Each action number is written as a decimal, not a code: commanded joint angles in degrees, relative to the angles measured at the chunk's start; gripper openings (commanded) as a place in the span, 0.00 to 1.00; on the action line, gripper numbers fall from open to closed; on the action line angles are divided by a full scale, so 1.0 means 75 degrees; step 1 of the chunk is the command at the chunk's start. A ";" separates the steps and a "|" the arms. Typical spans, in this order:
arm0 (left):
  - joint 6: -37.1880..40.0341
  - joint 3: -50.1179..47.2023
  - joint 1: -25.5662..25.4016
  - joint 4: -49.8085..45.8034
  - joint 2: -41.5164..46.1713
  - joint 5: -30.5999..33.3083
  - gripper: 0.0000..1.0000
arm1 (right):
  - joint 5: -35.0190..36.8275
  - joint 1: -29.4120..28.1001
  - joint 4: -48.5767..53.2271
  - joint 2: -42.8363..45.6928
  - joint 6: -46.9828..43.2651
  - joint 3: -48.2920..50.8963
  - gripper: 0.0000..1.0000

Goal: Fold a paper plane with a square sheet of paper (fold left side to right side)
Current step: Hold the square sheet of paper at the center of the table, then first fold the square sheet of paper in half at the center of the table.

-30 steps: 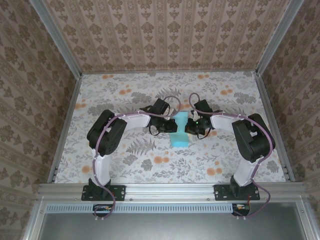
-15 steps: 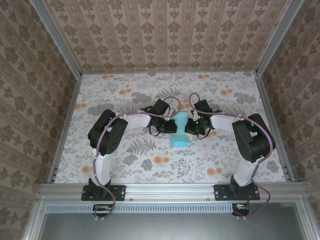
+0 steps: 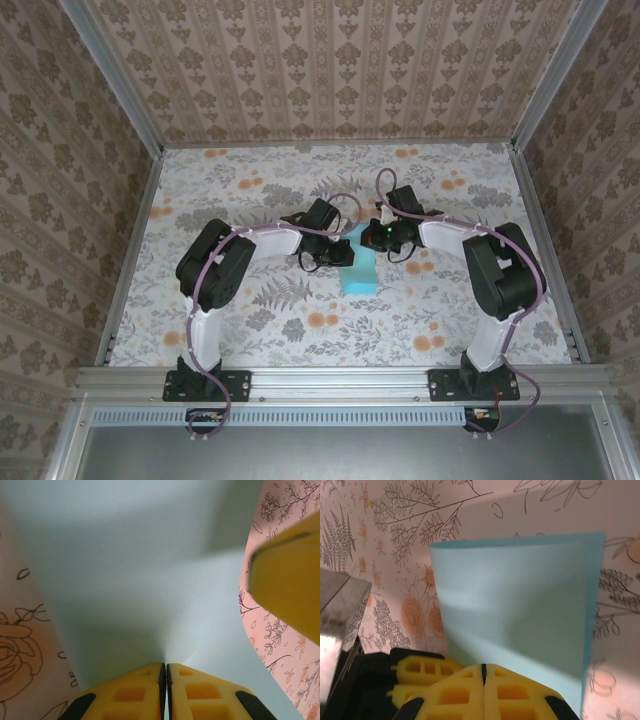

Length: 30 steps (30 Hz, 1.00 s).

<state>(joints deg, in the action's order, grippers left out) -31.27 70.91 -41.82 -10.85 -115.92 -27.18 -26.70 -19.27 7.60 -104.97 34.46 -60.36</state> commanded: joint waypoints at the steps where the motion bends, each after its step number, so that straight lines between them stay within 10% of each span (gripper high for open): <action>1: -0.0059 -0.0091 -0.0112 -0.0566 -0.0276 0.0162 0.13 | -0.0316 -0.0018 -0.0135 -0.0429 0.0107 -0.0309 0.04; 30: -0.0082 -0.0890 -0.0357 -0.0806 0.0565 -0.0043 0.13 | 0.0651 -0.0022 0.1360 -0.1438 -0.0235 -0.0683 0.03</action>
<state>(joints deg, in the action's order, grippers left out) -31.27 67.05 -43.33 -10.59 -113.08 -27.00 -27.20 -19.33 12.49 -112.68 33.43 -65.87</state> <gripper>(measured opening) 0.131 0.052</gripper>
